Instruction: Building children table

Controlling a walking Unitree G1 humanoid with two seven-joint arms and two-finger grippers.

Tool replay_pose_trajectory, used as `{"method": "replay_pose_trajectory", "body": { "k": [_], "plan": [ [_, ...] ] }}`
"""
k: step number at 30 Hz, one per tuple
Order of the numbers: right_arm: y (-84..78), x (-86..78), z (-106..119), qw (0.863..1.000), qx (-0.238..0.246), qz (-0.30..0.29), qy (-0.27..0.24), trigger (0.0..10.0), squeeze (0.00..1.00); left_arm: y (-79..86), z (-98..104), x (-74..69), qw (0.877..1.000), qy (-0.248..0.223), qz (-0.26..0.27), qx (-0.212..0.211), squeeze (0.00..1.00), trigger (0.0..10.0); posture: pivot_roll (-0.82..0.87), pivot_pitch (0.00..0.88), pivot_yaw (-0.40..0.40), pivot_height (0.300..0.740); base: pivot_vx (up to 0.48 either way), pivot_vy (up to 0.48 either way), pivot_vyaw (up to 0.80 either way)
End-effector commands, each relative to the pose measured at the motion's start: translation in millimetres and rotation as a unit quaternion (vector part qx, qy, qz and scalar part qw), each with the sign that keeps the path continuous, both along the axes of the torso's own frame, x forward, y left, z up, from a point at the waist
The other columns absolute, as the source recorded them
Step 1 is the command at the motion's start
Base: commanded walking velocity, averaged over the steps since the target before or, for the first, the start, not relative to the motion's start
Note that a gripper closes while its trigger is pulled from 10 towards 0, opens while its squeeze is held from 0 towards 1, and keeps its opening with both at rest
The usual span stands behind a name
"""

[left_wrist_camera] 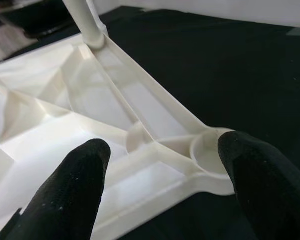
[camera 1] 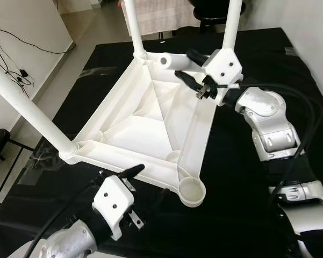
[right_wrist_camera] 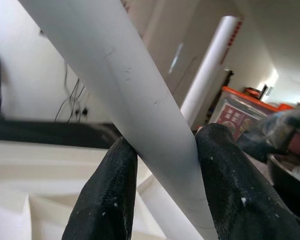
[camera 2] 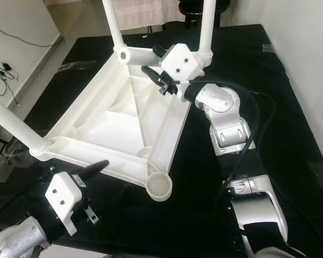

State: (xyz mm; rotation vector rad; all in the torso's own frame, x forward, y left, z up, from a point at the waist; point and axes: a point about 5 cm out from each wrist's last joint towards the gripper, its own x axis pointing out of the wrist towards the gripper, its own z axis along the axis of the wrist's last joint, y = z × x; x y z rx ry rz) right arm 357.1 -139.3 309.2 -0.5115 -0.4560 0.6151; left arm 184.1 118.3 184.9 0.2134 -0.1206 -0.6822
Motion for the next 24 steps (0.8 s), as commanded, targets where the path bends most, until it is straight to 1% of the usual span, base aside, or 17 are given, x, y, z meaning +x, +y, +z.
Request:
{"method": "replay_pose_trajectory", "body": {
  "k": [1, 2, 3, 4, 5, 6, 8, 11, 12, 14, 15, 17, 19, 20, 22, 23, 24],
  "plan": [
    [0.3, 3.9, -4.9, 0.998, 0.042, 0.013, 0.037, 0.0, 0.00, 4.8, 6.6, 2.3, 1.000, -0.011, -0.002, 0.012, 0.00, 10.0, -0.07, 0.151, 0.135, 0.740, 0.000, 0.000, 0.00],
    [0.3, 3.9, -4.9, 0.998, 0.042, 0.013, 0.037, 0.0, 0.00, 4.8, 6.6, 2.3, 1.000, -0.011, -0.002, 0.012, 0.00, 10.0, -0.07, 0.151, 0.135, 0.740, 0.000, 0.000, 0.00],
    [-1.6, 3.8, -1.2, 0.998, 0.055, 0.014, 0.035, 0.0, 0.00, 5.6, 10.2, 4.8, 1.000, -0.019, -0.001, 0.014, 0.00, 10.0, -0.07, 0.151, 0.135, 0.740, 0.000, 0.000, 0.00],
    [-1.6, 3.8, -1.2, 0.998, 0.055, 0.014, 0.035, 0.0, 0.00, 5.6, 10.2, 4.8, 1.000, -0.019, -0.001, 0.014, 0.00, 10.0, -0.07, 0.151, 0.135, 0.740, 0.000, 0.000, 0.00],
    [-4.2, 3.3, 3.1, 0.997, 0.071, 0.017, 0.032, 0.0, 0.00, 7.0, 14.5, 7.6, 0.999, -0.029, 0.001, 0.017, 0.00, 10.0, -0.07, 0.152, 0.136, 0.740, 0.000, 0.000, 0.00],
    [-4.2, 3.3, 3.1, 0.997, 0.071, 0.017, 0.032, 0.0, 0.00, 7.0, 14.5, 7.6, 0.999, -0.029, 0.001, 0.017, 0.00, 10.0, -0.07, 0.152, 0.136, 0.740, 0.000, 0.000, 0.00],
    [-9.4, 1.1, 17.3, 0.994, 0.105, 0.029, 0.021, 0.0, 0.00, 12.1, 32.0, 19.8, 0.997, -0.073, 0.016, 0.027, 0.00, 10.0, -0.07, 0.151, 0.137, 0.740, 0.000, 0.000, 0.00],
    [-10.7, -2.7, 28.7, 0.991, 0.121, 0.047, 0.012, 0.0, 0.00, 18.1, 50.8, 34.2, 0.991, -0.120, 0.040, 0.035, 0.00, 10.0, -0.07, 0.150, 0.138, 0.740, 0.000, 0.000, 0.00],
    [-10.7, -2.7, 28.7, 0.991, 0.121, 0.047, 0.012, 0.0, 0.00, 18.1, 50.8, 34.2, 0.991, -0.120, 0.040, 0.035, 0.00, 10.0, -0.07, 0.150, 0.138, 0.740, 0.000, 0.000, 0.00],
    [-7.6, -9.5, 35.9, 0.991, 0.110, 0.079, 0.003, 0.0, 0.00, 21.4, 68.0, 51.7, 0.984, -0.162, 0.062, 0.041, 0.00, 10.0, -0.08, 0.148, 0.136, 0.740, 0.000, 0.000, 0.00],
    [-7.6, -9.5, 35.9, 0.991, 0.110, 0.079, 0.003, 0.0, 0.00, 21.4, 68.0, 51.7, 0.984, -0.162, 0.062, 0.041, 0.00, 10.0, -0.08, 0.148, 0.136, 0.740, 0.000, 0.000, 0.00],
    [-6.2, -12.7, 38.3, 0.990, 0.105, 0.094, 0.002, 0.0, 0.00, 22.2, 72.8, 57.3, 0.981, -0.175, 0.068, 0.042, 0.00, 10.0, -0.08, 0.148, 0.136, 0.740, 0.000, 0.000, 0.00],
    [-3.8, -17.8, 41.2, 0.989, 0.093, 0.115, 0.001, 0.0, 0.00, 22.7, 74.6, 67.9, 0.979, -0.183, 0.075, 0.053, 0.00, 10.0, -0.08, 0.145, 0.134, 0.740, 0.000, 0.000, 0.00],
    [-3.8, -17.8, 41.2, 0.989, 0.093, 0.115, 0.001, 0.0, 0.00, 22.7, 74.6, 67.9, 0.979, -0.183, 0.075, 0.053, 0.00, 10.0, -0.08, 0.145, 0.134, 0.740, 0.000, 0.000, 0.00],
    [-0.5, -24.8, 44.8, 0.987, 0.078, 0.143, -0.001, 0.0, 0.00, 22.4, 76.6, 81.9, 0.974, -0.197, 0.085, 0.068, 0.00, 10.0, -0.09, 0.144, 0.135, 0.740, 0.000, 0.000, 0.00],
    [-0.5, -24.8, 44.8, 0.987, 0.078, 0.143, -0.001, 0.0, 0.00, 22.4, 76.6, 81.9, 0.974, -0.197, 0.085, 0.068, 0.00, 10.0, -0.09, 0.144, 0.135, 0.740, 0.000, 0.000, 0.00],
    [0.8, -28.9, 47.6, 0.985, 0.073, 0.157, -0.002, 0.0, 0.00, 20.6, 78.3, 89.5, 0.973, -0.204, 0.087, 0.068, 0.00, 10.0, -0.09, 0.142, 0.136, 0.740, 0.000, 0.000, 0.00]
  ]
}}
